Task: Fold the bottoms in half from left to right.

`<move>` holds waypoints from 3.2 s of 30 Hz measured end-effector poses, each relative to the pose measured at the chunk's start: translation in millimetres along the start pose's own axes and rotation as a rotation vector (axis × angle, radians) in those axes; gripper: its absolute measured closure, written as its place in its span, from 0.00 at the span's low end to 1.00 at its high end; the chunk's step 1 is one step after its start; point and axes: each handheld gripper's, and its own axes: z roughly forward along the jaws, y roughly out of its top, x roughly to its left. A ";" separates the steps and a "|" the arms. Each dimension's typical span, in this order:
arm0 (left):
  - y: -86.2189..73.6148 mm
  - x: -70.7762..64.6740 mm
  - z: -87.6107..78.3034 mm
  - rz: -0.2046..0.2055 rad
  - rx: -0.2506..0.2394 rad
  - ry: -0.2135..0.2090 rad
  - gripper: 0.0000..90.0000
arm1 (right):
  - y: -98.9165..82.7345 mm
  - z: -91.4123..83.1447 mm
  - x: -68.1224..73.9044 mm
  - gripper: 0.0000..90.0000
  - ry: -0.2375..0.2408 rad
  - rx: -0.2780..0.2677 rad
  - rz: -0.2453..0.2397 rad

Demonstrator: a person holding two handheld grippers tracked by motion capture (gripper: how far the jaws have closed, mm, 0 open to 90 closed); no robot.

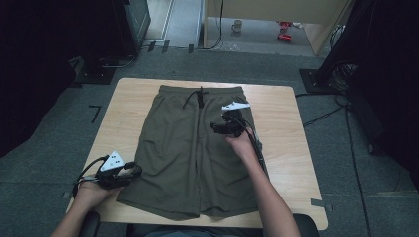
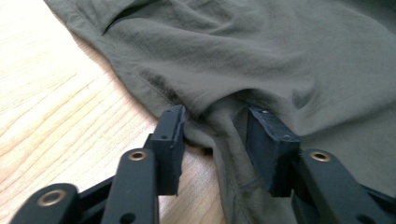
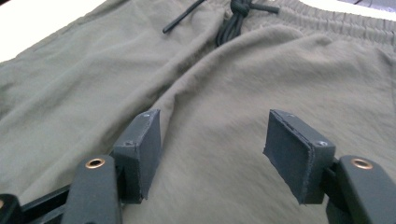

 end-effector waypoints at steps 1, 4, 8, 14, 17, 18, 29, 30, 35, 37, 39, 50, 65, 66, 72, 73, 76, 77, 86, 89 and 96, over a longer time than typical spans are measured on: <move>-0.2 0.2 -0.1 -0.001 -0.001 -0.001 0.68 | 0.5 1.9 1.0 0.40 0.002 -0.002 0.000; -0.6 0.7 -0.3 -0.003 -0.003 -0.003 0.68 | 1.6 7.1 3.0 0.40 0.009 0.008 0.008; -0.6 0.8 -0.4 -0.007 -0.003 -0.006 0.68 | 6.4 14.7 6.2 0.40 0.017 0.024 0.007; -0.5 0.9 -0.4 -0.012 -0.003 -0.012 0.66 | 14.4 22.9 12.0 0.42 0.027 0.025 0.005; -0.6 0.9 -0.4 -0.013 -0.003 -0.015 0.65 | 21.1 28.6 15.0 0.42 0.035 0.040 -0.003; -0.6 0.9 -0.4 -0.012 -0.003 -0.015 0.65 | 22.6 30.0 16.0 0.42 0.035 0.038 -0.005; -1.0 0.8 -0.1 -0.010 -0.007 -0.023 0.62 | 42.0 49.4 25.4 0.42 0.056 0.056 -0.021; -1.1 0.8 0.0 -0.010 -0.008 -0.025 0.61 | 43.1 51.4 25.8 0.42 0.060 0.056 -0.018; -1.8 0.4 0.2 -0.003 -0.012 -0.034 0.57 | 43.4 58.9 28.4 0.43 0.058 0.048 -0.018; -1.9 -0.1 0.2 0.003 -0.011 -0.033 0.57 | 42.8 64.0 29.7 0.43 0.060 0.048 -0.013; -1.8 -0.1 0.2 0.002 -0.011 -0.032 0.57 | 42.5 65.6 29.9 0.43 0.058 0.045 -0.014; -1.5 0.0 0.3 -0.003 -0.010 -0.033 0.57 | 52.6 82.4 34.4 0.43 0.059 0.056 -0.013; -0.5 1.1 0.8 -0.013 -0.010 -0.040 0.57 | 73.2 111.8 59.1 0.43 0.074 0.066 -0.070; -0.5 1.1 0.8 -0.015 -0.009 -0.040 0.56 | 74.2 114.3 60.7 0.43 0.076 0.071 -0.072; -0.4 1.1 0.6 -0.021 -0.007 -0.048 0.56 | 75.6 132.8 70.6 0.42 0.108 0.055 -0.042; -0.4 1.0 0.6 -0.021 -0.008 -0.047 0.55 | 75.7 134.7 71.9 0.42 0.109 0.054 -0.043; -0.2 0.7 0.2 -0.018 -0.003 -0.050 0.55 | 77.2 143.5 77.8 0.42 0.103 0.070 -0.061; -0.1 0.7 0.2 -0.019 -0.002 -0.051 0.55 | 77.7 144.8 78.3 0.42 0.104 0.072 -0.063; 0.6 -0.1 0.5 -0.021 0.003 -0.052 0.53 | 88.1 159.7 87.9 0.41 0.107 0.088 -0.086; 0.6 -0.3 0.5 -0.019 0.003 -0.050 0.53 | 89.8 163.6 90.5 0.41 0.110 0.089 -0.087; 0.7 -0.5 0.6 -0.018 0.004 -0.051 0.52 | 95.1 176.8 95.9 0.42 0.114 0.072 -0.059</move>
